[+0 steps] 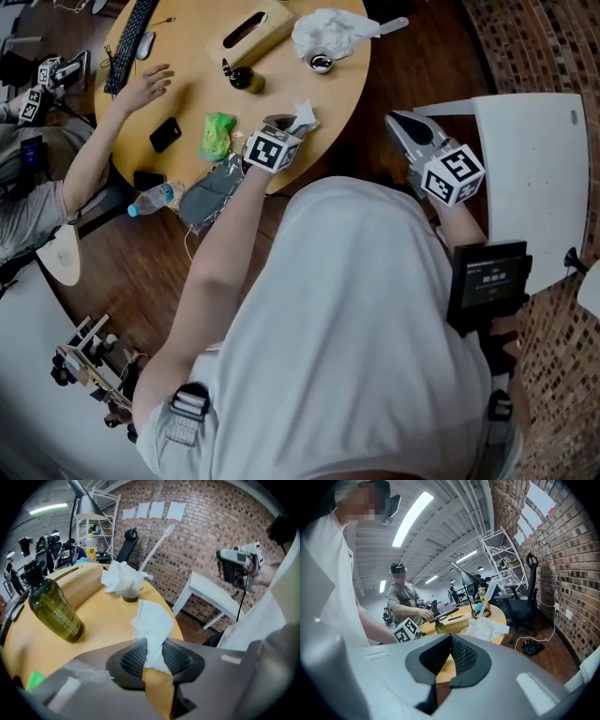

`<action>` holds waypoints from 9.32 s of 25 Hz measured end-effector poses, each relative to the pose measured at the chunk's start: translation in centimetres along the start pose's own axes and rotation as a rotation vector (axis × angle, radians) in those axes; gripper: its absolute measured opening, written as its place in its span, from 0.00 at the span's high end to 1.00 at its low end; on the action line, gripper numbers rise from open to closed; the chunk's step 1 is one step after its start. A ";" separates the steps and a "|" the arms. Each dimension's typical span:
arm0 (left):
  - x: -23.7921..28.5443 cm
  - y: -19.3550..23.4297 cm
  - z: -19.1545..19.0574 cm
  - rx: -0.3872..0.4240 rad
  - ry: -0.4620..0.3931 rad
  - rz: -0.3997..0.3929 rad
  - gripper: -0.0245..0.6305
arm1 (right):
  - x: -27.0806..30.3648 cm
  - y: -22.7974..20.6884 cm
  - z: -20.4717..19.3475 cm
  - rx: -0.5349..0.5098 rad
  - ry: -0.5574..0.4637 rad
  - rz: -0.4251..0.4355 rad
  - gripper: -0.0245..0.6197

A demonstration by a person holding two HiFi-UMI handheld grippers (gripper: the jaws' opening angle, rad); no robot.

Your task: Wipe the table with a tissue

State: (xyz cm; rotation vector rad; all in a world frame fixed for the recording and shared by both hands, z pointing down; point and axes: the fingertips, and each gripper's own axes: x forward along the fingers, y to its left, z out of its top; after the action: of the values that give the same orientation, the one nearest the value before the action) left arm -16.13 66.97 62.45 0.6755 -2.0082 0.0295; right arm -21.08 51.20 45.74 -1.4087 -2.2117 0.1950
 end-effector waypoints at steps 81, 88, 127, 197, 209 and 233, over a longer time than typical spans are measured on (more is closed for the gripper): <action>14.7 -46.1 23.7 0.415 -0.177 -0.625 0.82 | -45.5 -10.3 -11.4 0.266 -0.385 -0.722 0.95; 17.9 -46.1 27.1 0.454 -0.175 -0.701 0.83 | -46.6 -13.4 -10.1 0.303 -0.384 -0.845 0.95; 30.8 -52.5 25.7 0.878 0.227 -0.555 0.83 | -54.4 -19.7 -14.7 0.450 -0.407 -1.035 0.95; 33.9 -57.6 25.9 0.893 0.232 -0.484 0.84 | -60.7 -18.4 -18.6 0.582 -0.553 -1.104 0.95; 31.4 -64.9 18.4 1.035 0.356 -0.728 0.84 | -62.2 -17.3 -19.3 0.615 -0.587 -1.145 0.95; 29.0 -59.1 25.8 0.578 0.198 -0.765 0.84 | -60.5 -19.9 -17.1 0.618 -0.597 -1.045 0.95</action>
State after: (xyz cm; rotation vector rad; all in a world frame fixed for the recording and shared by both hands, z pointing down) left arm -19.56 -3.50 57.75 1.7003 -1.4355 0.2160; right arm -8.60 -13.58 47.57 0.2338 -2.6767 0.8862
